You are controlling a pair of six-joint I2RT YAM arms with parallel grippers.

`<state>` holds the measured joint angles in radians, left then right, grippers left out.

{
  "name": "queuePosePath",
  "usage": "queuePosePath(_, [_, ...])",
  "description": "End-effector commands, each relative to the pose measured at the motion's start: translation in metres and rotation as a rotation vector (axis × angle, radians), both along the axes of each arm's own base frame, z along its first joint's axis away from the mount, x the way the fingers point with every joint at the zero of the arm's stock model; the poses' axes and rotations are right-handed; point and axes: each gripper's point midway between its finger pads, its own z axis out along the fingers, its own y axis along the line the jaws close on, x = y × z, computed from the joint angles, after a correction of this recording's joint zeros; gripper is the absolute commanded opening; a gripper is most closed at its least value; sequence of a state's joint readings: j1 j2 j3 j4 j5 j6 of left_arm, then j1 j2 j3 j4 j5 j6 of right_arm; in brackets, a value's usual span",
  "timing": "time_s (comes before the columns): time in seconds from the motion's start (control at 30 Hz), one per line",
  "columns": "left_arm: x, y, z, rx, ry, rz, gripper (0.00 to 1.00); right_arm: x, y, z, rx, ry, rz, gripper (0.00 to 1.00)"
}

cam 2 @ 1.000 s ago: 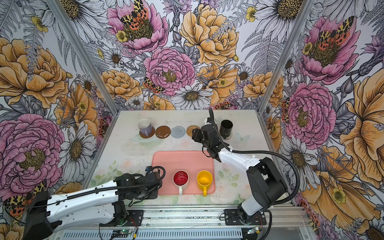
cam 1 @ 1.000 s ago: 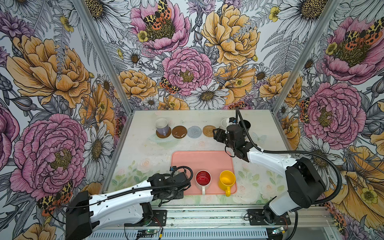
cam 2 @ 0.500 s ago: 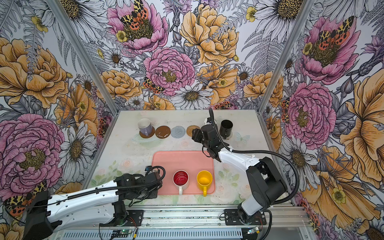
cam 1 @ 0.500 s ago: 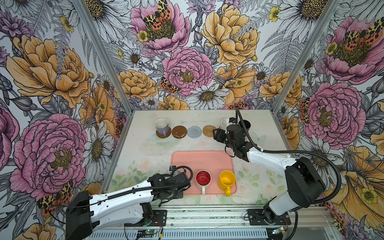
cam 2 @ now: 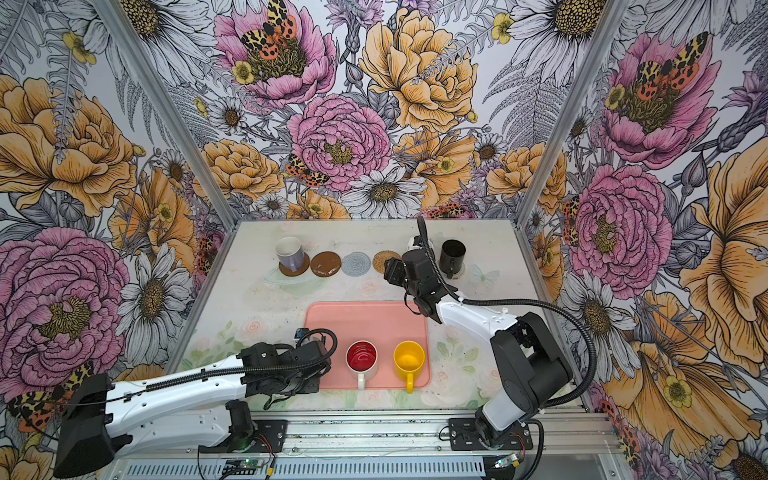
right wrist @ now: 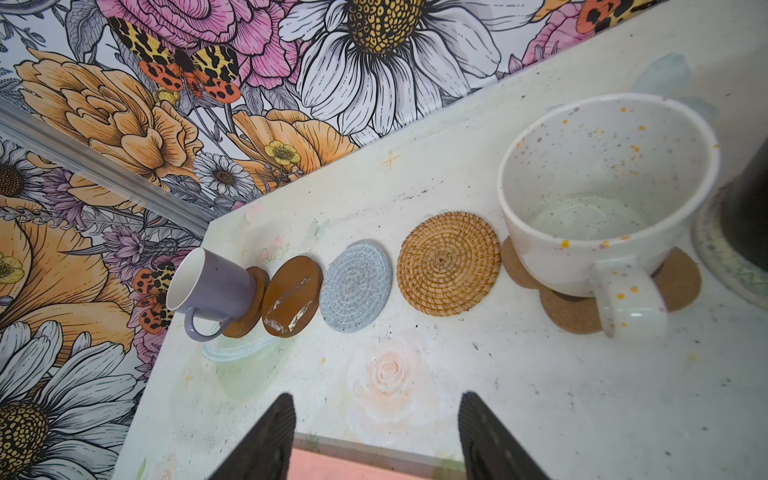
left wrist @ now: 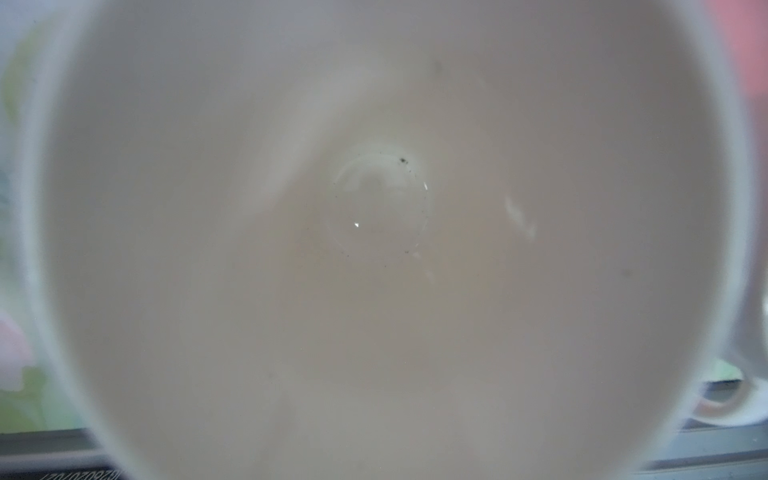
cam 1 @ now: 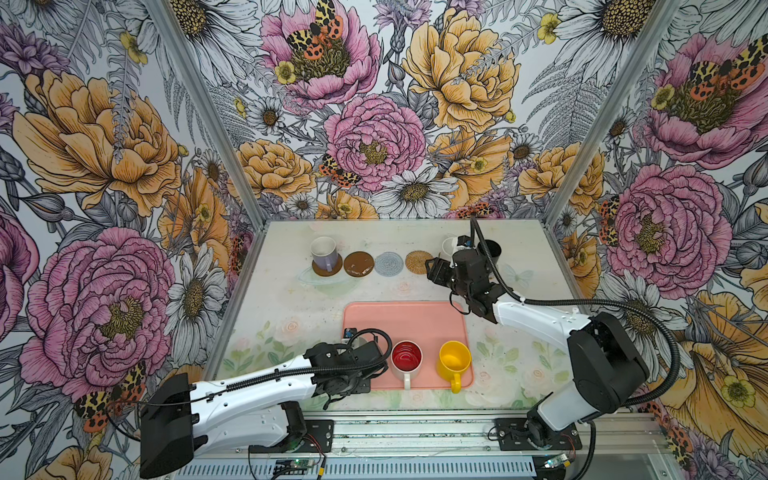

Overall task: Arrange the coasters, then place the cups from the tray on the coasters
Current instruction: 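Lift the white mug with the left gripper and carry it toward the brown wooden coaster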

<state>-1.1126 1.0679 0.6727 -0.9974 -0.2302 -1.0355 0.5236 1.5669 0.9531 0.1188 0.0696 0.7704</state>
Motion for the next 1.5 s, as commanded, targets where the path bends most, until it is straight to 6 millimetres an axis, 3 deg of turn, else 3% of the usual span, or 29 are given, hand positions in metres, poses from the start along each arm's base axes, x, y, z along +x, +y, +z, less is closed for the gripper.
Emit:
queuePosePath(0.0, [0.018,-0.010,0.021,-0.021,-0.101,-0.006,0.00,0.009,0.003,0.022,0.044,-0.051,0.001,0.64])
queuePosePath(0.4, [0.041,-0.018,0.039,0.008,-0.168,-0.024,0.00,0.009,-0.001,0.022,0.048,-0.051,0.002,0.63])
queuePosePath(0.7, [0.082,-0.017,0.058,0.015,-0.194,-0.040,0.00,0.008,-0.007,0.023,0.051,-0.051,-0.002,0.62])
queuePosePath(0.9, [0.121,-0.019,0.070,0.017,-0.241,-0.047,0.00,0.006,-0.013,0.026,0.066,-0.056,0.002,0.62])
queuePosePath(1.47, [0.255,-0.018,0.095,-0.008,-0.356,-0.013,0.00,0.002,-0.021,0.033,0.097,-0.073,0.015,0.61])
